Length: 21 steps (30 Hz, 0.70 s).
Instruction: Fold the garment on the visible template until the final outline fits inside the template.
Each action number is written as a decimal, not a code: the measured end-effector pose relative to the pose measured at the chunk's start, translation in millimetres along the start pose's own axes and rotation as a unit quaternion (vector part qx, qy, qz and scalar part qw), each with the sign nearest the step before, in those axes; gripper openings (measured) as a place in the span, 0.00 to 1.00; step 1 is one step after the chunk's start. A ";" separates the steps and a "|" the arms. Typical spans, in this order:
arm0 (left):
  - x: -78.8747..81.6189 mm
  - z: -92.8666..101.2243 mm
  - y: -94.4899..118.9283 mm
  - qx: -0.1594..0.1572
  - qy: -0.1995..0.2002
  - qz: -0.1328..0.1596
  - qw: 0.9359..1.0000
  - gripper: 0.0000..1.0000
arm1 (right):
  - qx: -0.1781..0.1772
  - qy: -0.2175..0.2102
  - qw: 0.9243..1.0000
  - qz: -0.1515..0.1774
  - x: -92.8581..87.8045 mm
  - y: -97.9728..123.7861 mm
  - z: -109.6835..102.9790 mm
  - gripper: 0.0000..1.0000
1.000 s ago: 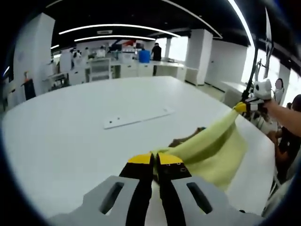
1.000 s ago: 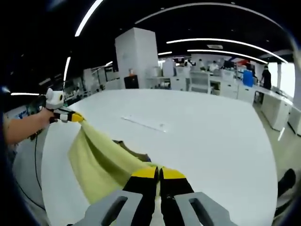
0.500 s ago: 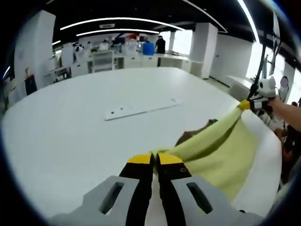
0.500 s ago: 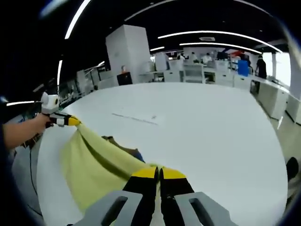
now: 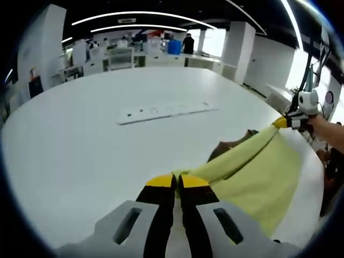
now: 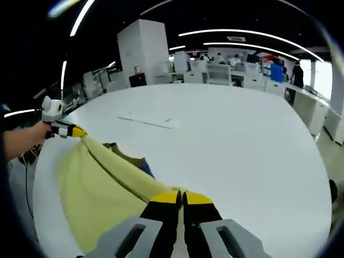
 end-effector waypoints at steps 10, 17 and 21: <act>6.7 -4.4 12.6 -0.027 -0.025 0.040 0.999 0.10 | 0.004 0.062 0.997 0.037 12.0 7.2 3.8 0.16; 0.4 18.5 6.9 -0.094 -0.102 0.019 0.990 0.07 | 0.065 0.088 0.993 0.034 11.6 -2.5 -20.4 0.18; -4.6 26.1 1.4 -0.101 -0.147 -0.002 0.984 0.08 | 0.087 0.139 0.986 0.023 10.3 -8.5 -26.2 0.18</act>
Point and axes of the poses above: the point that each gripper's makers call its tool centre point, and the gripper's own axes: y roughly backward along the fingers, z roughly to its right, x roughly out of its top, the point moved 9 cm from there along y, roughly backward along the fingers, and after that the axes turned 14 degrees about y, right-handed, at the moved point
